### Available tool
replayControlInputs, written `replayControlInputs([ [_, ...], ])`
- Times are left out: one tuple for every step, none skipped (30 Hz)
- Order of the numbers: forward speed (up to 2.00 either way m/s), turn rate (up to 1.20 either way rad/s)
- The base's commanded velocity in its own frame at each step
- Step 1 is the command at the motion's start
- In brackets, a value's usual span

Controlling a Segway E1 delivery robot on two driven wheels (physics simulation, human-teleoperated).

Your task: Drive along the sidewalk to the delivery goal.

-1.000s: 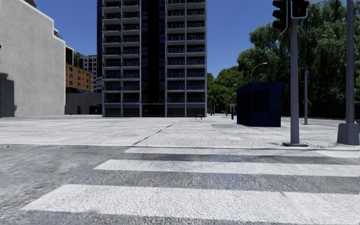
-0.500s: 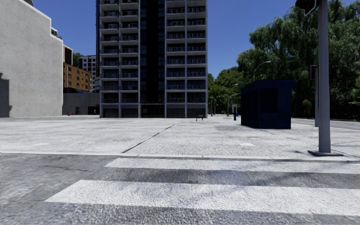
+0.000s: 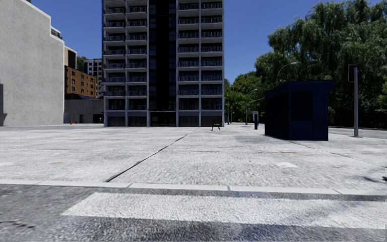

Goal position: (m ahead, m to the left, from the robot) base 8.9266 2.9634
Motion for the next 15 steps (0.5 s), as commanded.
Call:
replayControlInputs([
  [2.0, 0.0],
  [2.0, 0.0],
  [2.0, 0.0],
  [2.0, 0.0],
  [2.0, 0.0],
  [2.0, 0.0],
  [2.0, 0.0],
  [2.0, 0.0],
  [2.0, 0.0],
  [2.0, 0.0],
  [2.0, 0.0],
  [2.0, 0.0],
  [2.0, 0.0],
  [2.0, 0.0],
  [2.0, 0.0],
])
